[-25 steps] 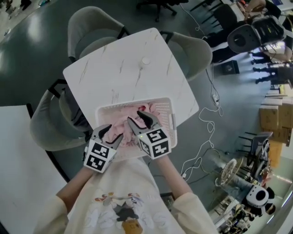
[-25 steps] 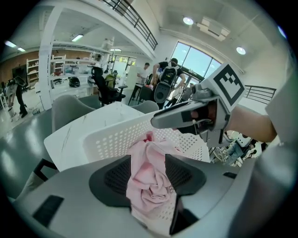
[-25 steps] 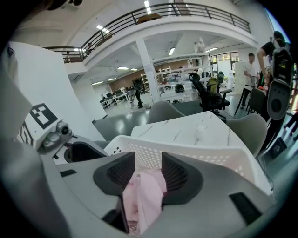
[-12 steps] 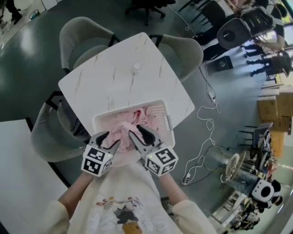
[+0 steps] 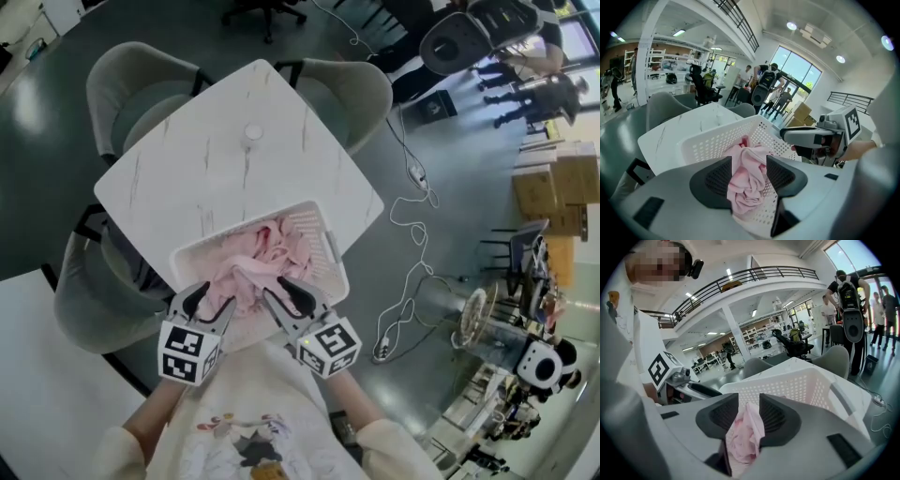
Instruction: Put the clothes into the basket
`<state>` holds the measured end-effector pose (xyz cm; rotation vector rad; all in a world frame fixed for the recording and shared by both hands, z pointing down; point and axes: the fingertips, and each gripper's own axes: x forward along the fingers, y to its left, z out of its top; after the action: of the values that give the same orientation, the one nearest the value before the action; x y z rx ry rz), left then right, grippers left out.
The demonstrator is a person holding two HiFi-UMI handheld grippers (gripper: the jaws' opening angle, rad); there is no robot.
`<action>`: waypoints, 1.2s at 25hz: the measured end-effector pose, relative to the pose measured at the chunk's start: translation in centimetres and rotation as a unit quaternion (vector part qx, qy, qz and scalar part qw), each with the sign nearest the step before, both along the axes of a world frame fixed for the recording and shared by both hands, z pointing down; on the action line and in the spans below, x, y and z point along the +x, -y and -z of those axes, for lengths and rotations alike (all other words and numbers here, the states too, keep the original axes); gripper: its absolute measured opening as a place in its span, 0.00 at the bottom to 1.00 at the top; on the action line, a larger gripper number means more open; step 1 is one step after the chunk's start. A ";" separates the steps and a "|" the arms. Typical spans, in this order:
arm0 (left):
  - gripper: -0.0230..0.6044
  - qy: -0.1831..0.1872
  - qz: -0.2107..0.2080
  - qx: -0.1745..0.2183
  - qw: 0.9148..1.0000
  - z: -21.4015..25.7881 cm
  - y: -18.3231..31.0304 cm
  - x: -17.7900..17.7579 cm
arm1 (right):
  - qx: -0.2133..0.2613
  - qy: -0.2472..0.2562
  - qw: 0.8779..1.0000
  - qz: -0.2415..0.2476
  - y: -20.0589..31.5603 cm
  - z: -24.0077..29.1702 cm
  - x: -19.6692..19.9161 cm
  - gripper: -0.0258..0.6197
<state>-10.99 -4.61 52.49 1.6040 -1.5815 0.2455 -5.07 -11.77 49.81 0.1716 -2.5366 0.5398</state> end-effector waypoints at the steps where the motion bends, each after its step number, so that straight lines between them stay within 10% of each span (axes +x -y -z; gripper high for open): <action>1: 0.42 -0.004 -0.002 0.006 1.000 0.3 0.2 0.1 | 0.005 -0.003 1.000 -0.002 0.0 -0.1 0.2 0.26; 13: 0.30 0.047 0.042 0.071 0.996 5.0 1.0 2.0 | 0.031 0.078 0.996 0.024 -2.0 4.4 -0.3 0.20; 30: 0.05 0.172 0.114 0.195 0.959 17.6 -1.2 8.7 | 0.116 0.203 0.972 -0.039 -4.1 17.9 7.2 0.17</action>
<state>-2.25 -3.36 34.89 1.7170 -2.1738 0.0917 2.14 -7.70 31.90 0.2709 -3.0020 0.3315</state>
